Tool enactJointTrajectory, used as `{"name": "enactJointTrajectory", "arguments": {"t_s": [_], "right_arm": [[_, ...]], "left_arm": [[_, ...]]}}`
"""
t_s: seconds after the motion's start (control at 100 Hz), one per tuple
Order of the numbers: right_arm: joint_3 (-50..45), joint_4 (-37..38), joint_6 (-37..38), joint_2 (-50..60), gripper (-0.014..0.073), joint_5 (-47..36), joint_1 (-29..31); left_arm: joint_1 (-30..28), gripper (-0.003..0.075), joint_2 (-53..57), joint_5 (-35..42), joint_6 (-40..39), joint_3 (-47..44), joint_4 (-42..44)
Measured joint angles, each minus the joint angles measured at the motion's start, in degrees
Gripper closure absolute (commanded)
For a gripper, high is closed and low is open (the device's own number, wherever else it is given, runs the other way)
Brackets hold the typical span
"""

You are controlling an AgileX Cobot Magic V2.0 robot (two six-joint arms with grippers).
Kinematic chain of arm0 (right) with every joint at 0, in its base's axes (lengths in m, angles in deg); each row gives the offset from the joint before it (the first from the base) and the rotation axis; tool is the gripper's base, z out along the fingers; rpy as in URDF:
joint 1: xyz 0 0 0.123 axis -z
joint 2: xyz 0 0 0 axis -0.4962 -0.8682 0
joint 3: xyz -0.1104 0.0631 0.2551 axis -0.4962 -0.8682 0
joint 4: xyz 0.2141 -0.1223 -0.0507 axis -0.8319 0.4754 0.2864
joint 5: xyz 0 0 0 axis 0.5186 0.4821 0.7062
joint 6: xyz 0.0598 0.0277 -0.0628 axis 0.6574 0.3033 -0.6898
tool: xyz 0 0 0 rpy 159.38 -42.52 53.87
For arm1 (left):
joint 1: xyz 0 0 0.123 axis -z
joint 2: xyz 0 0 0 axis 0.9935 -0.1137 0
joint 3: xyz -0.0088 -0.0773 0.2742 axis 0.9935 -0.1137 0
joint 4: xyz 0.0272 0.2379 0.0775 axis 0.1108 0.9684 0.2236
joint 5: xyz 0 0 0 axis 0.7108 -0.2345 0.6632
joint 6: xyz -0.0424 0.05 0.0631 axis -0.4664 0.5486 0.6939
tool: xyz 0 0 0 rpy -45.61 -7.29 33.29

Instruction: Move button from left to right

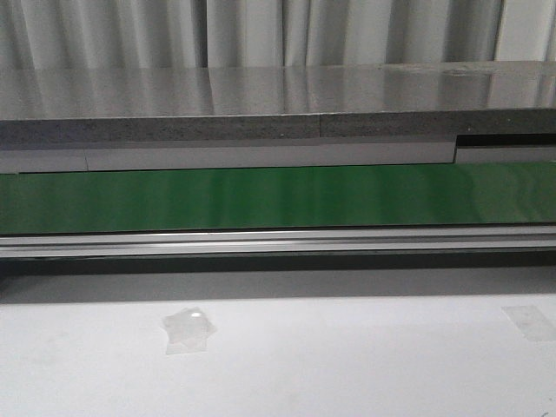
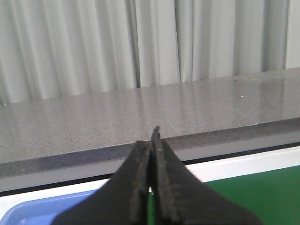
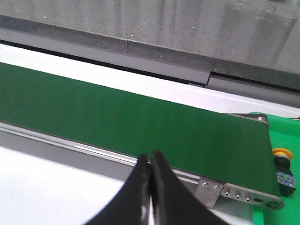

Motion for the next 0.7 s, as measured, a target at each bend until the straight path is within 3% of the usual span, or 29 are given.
{"name": "enactJointTrajectory", "arguments": {"t_s": [0.48, 0.7], "right_arm": [[0.0, 0.0, 0.0, 0.0, 0.0662, 0.0, 0.0], [-2.4, 2.2, 3.1, 0.6, 0.0662, -6.2, 0.0]], "left_arm": [[0.0, 0.0740, 0.0, 0.0, 0.0, 0.0, 0.0], [0.0, 0.0740, 0.0, 0.0, 0.0, 0.0, 0.0]]}}
